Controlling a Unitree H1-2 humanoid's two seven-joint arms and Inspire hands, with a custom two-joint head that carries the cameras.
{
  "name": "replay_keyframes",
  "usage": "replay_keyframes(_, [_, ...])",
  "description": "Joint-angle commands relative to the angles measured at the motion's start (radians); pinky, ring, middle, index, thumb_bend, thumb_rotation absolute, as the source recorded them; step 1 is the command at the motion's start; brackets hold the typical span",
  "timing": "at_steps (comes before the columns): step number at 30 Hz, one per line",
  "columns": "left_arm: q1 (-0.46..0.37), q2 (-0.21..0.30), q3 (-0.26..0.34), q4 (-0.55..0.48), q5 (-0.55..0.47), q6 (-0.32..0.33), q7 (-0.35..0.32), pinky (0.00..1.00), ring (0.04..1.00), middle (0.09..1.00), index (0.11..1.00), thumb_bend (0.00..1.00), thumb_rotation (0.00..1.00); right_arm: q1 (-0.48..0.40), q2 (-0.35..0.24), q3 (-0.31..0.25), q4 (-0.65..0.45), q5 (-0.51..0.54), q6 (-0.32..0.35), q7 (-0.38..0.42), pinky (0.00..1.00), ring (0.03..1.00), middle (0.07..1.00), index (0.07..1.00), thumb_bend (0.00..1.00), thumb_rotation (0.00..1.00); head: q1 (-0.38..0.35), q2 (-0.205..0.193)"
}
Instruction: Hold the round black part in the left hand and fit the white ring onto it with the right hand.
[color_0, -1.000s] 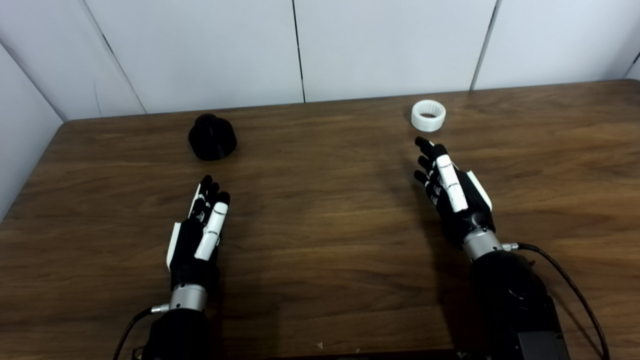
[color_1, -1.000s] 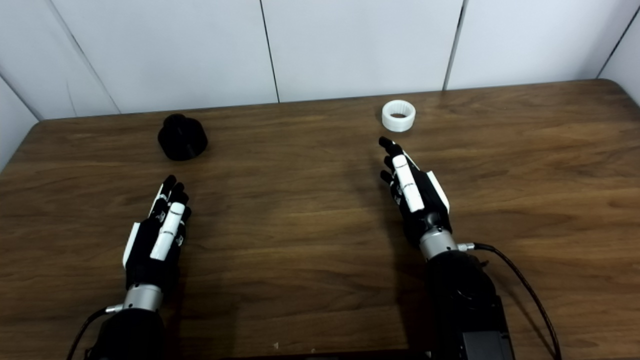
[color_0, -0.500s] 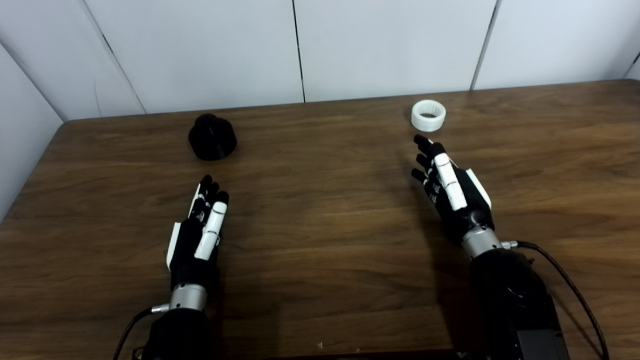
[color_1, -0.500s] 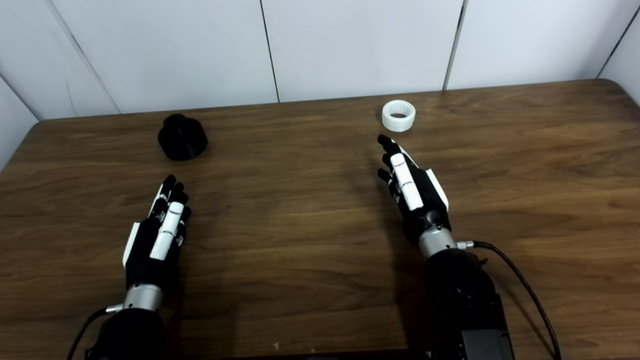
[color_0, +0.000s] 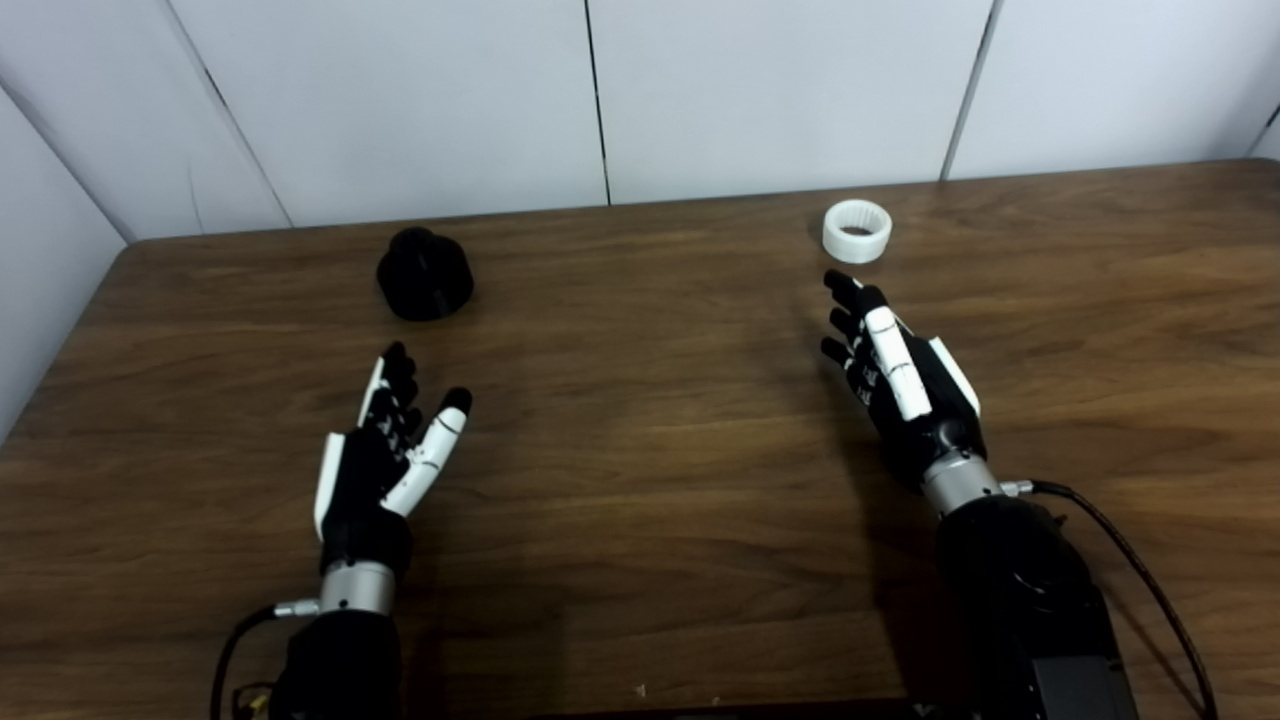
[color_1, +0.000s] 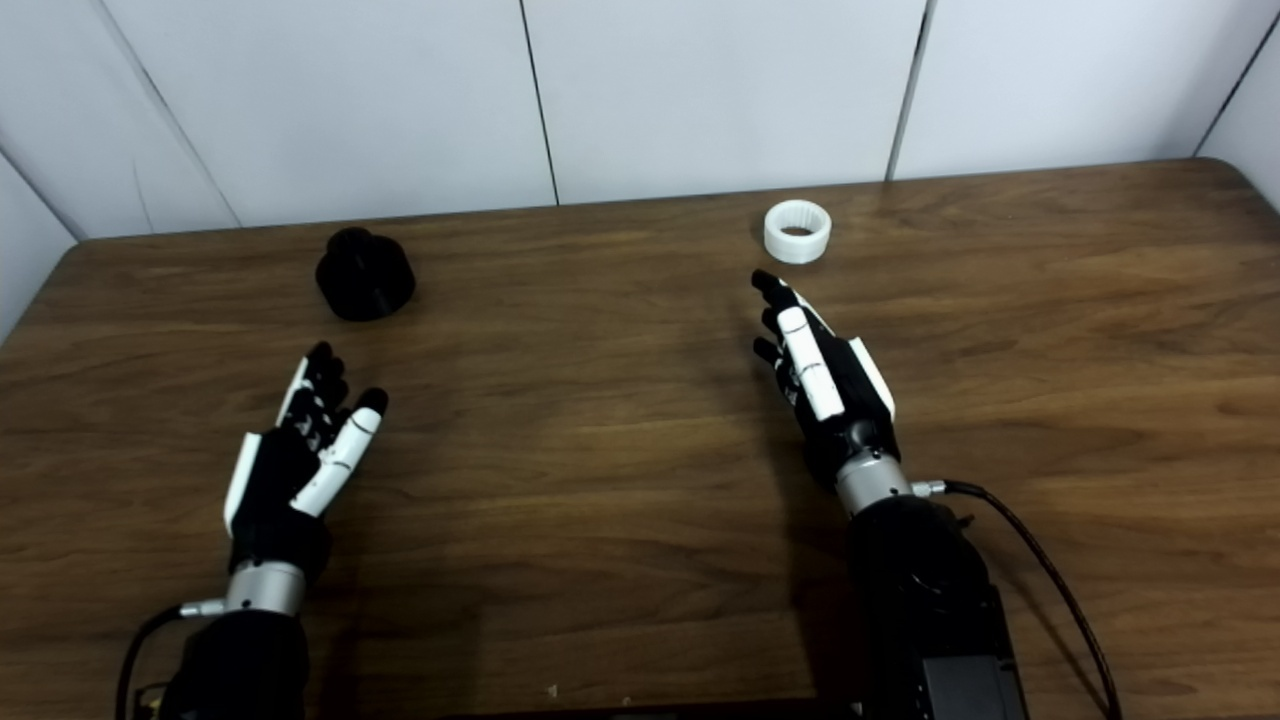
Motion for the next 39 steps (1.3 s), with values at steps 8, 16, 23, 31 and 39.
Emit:
replay_keyframes(8, [-0.104, 0.13, -0.025, -0.068, 0.221, 0.072, -0.01, 0.97, 0.98, 0.976, 1.0, 0.85, 0.46, -0.04, 0.011, 0.004, -0.005, 0.005, -0.044, 0.011, 0.95, 0.989, 0.983, 0.908, 0.59, 0.87, 0.008, -0.005])
replay_keyframes(16, [-0.2, 0.2, -0.014, -0.058, 0.313, 0.15, -0.074, 0.9, 0.971, 0.992, 1.0, 0.86, 0.42, -0.037, 0.023, 0.0, -0.002, 0.006, -0.043, 0.005, 0.96, 0.988, 0.98, 0.905, 0.6, 0.86, 0.01, -0.009])
replay_keyframes(23, [-0.288, 0.249, -0.015, 0.006, 0.412, 0.151, -0.149, 0.86, 0.947, 0.986, 1.0, 0.87, 0.43, -0.031, 0.022, -0.001, 0.003, 0.008, -0.059, 0.011, 0.96, 0.992, 0.981, 0.911, 0.59, 0.86, 0.009, -0.012])
replay_keyframes(31, [-0.382, 0.288, -0.027, 0.11, 0.47, 0.151, -0.208, 0.86, 0.962, 0.972, 0.998, 0.89, 0.41, -0.023, 0.029, 0.001, -0.002, 0.002, -0.064, 0.005, 0.97, 0.995, 0.976, 0.912, 0.58, 0.86, -0.002, -0.015])
replay_keyframes(39, [-0.456, 0.327, -0.064, 0.24, 0.471, 0.133, -0.222, 0.82, 0.965, 0.974, 0.99, 0.92, 0.43, -0.016, 0.026, 0.004, -0.002, -0.008, -0.066, 0.004, 0.95, 0.988, 0.971, 0.91, 0.58, 0.87, -0.01, -0.023])
